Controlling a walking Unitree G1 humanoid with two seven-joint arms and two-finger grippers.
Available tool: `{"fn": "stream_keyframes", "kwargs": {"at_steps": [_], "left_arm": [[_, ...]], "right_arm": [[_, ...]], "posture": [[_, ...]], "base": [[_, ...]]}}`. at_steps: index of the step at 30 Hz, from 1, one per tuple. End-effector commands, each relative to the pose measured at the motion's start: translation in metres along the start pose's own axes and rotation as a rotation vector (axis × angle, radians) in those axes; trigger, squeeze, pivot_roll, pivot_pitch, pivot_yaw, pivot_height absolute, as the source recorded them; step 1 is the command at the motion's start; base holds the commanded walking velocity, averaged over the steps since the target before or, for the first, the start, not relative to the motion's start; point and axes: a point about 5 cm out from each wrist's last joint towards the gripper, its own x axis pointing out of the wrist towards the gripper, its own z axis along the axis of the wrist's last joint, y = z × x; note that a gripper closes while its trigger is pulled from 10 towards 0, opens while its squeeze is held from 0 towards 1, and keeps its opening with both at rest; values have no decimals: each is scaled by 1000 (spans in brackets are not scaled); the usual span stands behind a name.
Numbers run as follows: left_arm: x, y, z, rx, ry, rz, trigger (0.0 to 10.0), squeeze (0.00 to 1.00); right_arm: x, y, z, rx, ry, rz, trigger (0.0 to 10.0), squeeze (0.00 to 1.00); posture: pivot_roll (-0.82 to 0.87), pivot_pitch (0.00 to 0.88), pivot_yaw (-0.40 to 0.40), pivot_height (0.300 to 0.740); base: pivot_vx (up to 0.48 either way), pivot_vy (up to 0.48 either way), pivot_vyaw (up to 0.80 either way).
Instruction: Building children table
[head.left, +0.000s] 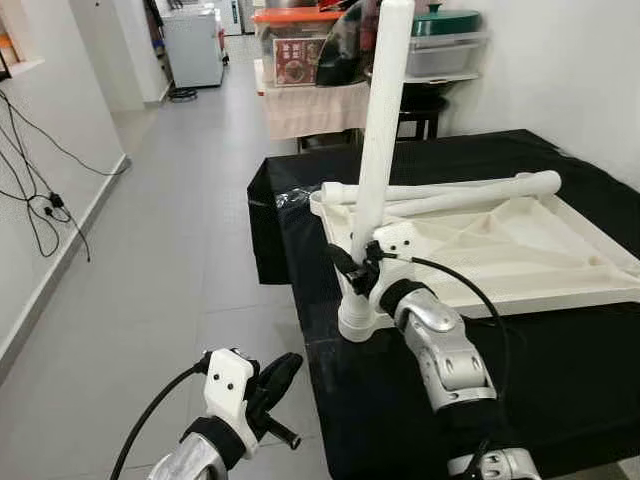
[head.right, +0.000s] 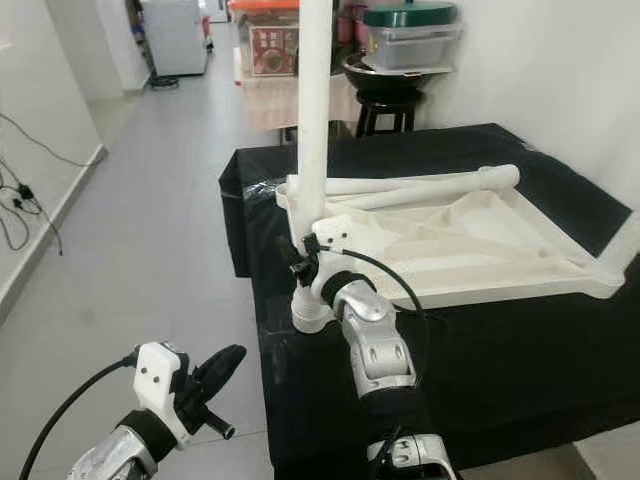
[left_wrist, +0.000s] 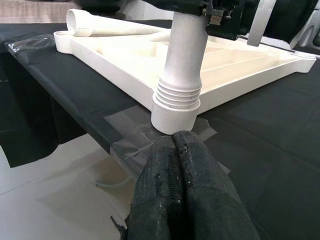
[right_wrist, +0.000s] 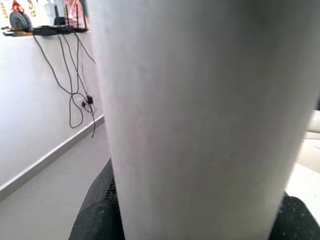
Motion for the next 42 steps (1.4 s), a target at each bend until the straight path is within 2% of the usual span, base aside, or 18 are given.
{"fn": "stream_keyframes", "kwargs": {"at_steps": [1, 4, 5, 6, 11, 14, 15, 16, 25, 26, 27, 28, 29, 30, 38, 40, 41, 42], "left_arm": [[-1, 1, 2, 13, -5, 9, 0, 0], [-1, 1, 2, 14, -4, 8, 0, 0], [0, 1, 1, 14, -2, 6, 0, 0], [0, 1, 2, 15, -1, 3, 0, 0], [0, 1, 2, 17, 0, 1, 0, 0], [2, 2, 3, 17, -1, 1, 0, 0], [3, 3, 3, 16, -1, 1, 0, 0], [3, 3, 3, 15, -1, 1, 0, 0], [5, 2, 2, 24, 4, -5, 0, 0], [5, 2, 3, 28, 5, -3, 0, 0], [5, 2, 3, 28, 5, -3, 0, 0], [3, 1, 2, 30, 12, -1, 6980, 0], [3, 1, 2, 30, 12, -1, 6980, 0], [0, -1, 1, 35, 27, -3, 10000, 0], [-2, -3, 0, 35, 31, 18, 10000, 0], [-3, -3, 1, 34, 24, 31, 10000, 0], [-4, -1, 1, 36, 19, 41, 10000, 0], [-4, -1, 1, 36, 19, 41, 10000, 0]], "right_arm": [[-7, 1, -31, 56, 165, -11, 10000, 0], [-6, 2, -28, 52, 162, 18, 10000, 0], [-5, 1, -23, 45, 148, 32, 10000, 298], [-1, 3, -14, 76, 110, 132, 10000, 1000], [5, 6, 8, 107, 26, 399, 10000, 1000], [6, 1, 22, 37, 1, 695, 10000, 1000], [7, -2, 25, -5, 9, 763, 10000, 812], [10, -3, 26, -37, 27, 808, 10000, 0], [25, -1, 32, -5, 45, 879, 10000, 0], [25, 0, 33, 12, 45, 901, 7255, 0], [25, 0, 33, 12, 45, 901, 7255, 0], [25, -3, 31, 23, 56, 911, 0, 0], [25, -3, 31, 23, 56, 911, 0, 0], [22, -10, 23, 34, 79, 886, 0, 0], [8, -38, -1, -23, 166, 737, 0, 0], [7, -42, -16, -33, 205, 541, 0, 0], [0, -41, -37, 29, 259, 223, 0, 0], [0, -41, -37, 29, 259, 223, 0, 0]], "posture": [[12, 0, -11, 740], [13, 0, -11, 740], [15, 0, -11, 740], [18, 0, -10, 740], [17, 0, -6, 740], [23, 0, -7, 740], [31, 0, -13, 740], [31, 0, -13, 740], [56, 0, -26, 740], [64, 0, -24, 740], [64, 0, -24, 740], [64, 0, -24, 740], [64, 0, -24, 740], [65, 0, -24, 740], [59, 0, -38, 740], [51, 0, -43, 740], [44, 0, -45, 740], [44, 0, -45, 740]], "base": [[0, 0, 0], [0, 0, 0], [0, 0, 0], [0, 0, 0], [0, 0, 0], [0, 0, 0], [0, 0, 0], [0, 0, 0], [0, 0, 0], [0, 0, 0], [0, 0, 0], [0, 0, 0], [0, 0, 0], [0, 0, 0], [0, 0, 0], [0, 0, 0], [0, 0, 0], [0, 0, 0]]}}
